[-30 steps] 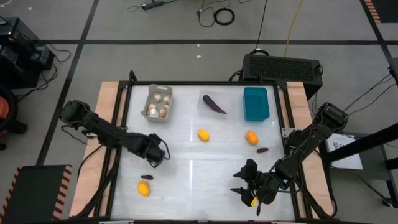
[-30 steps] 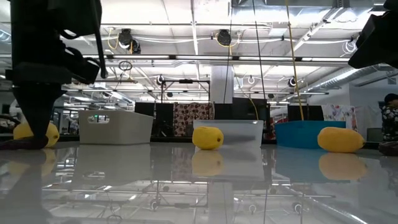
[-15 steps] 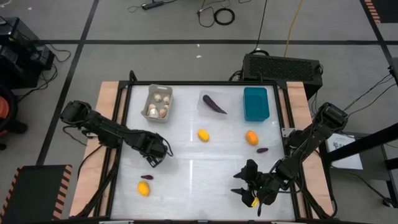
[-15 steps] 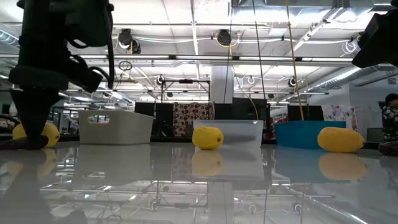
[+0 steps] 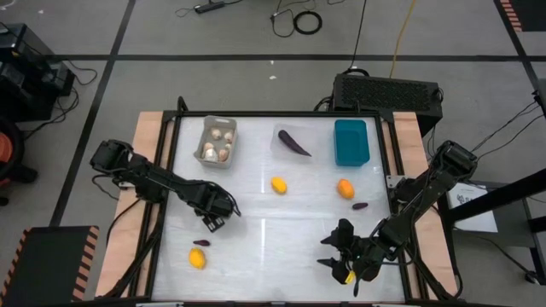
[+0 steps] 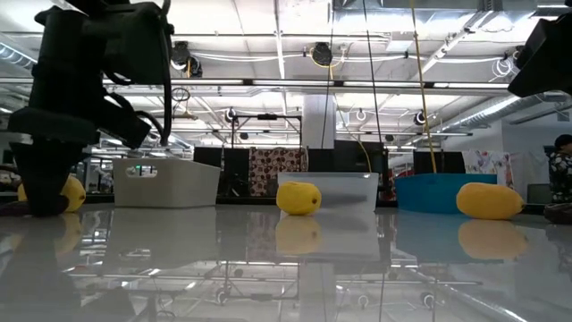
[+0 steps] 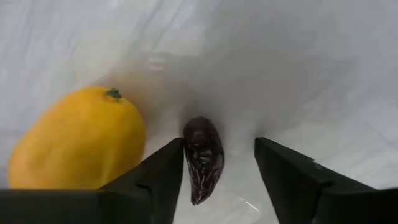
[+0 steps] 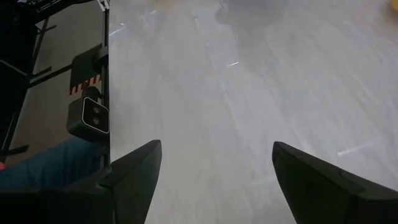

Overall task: Sort produce into baskets
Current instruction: Put the eggplant into the transparent bin

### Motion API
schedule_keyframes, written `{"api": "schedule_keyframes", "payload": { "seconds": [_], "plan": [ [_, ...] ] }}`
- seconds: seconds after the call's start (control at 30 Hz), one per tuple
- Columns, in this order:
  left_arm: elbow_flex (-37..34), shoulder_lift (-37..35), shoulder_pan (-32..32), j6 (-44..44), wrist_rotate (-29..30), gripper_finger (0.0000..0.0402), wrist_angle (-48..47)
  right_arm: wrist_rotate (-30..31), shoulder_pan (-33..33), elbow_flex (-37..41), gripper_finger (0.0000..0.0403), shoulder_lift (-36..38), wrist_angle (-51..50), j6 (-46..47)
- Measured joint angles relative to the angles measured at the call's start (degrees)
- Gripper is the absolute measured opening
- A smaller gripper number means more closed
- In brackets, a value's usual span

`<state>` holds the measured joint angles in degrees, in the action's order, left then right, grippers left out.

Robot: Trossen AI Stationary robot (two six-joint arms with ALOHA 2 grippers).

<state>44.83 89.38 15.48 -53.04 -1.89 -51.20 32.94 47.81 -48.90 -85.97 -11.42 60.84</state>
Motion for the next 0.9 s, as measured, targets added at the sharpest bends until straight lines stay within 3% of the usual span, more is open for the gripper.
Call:
{"api": "schedule_keyframes", "payload": {
  "seconds": [0.43, 0.57, 0.7, 0.83, 0.9],
  "plan": [
    [3.2, 0.1, -0.2, 2.7, 1.1, 0.0049, -0.5, -0.1, 0.0, 0.0, 0.0299, -2.2, -0.1, 0.2],
    [6.8, 0.1, -0.2, 4.5, 2.9, 0.0044, -0.4, -0.2, 0.0, 0.0, 0.0299, -2.2, 0.0, 1.1],
    [12.9, 0.1, -1.6, 10.2, 9.6, 0.0061, 1.5, -0.1, -0.1, 0.0, 0.0299, -2.1, 0.0, 1.5],
    [17.3, 0.1, -5.3, 20.1, 17.5, 0.0065, 12.7, 0.6, -0.1, 0.0, 0.0299, -2.1, 0.0, 1.5],
    [17.8, 0.8, -8.4, 26.9, 17.9, 0.0062, 22.7, 0.6, -0.1, 0.0, 0.0299, -2.1, 0.1, 0.1]
  ]
}}
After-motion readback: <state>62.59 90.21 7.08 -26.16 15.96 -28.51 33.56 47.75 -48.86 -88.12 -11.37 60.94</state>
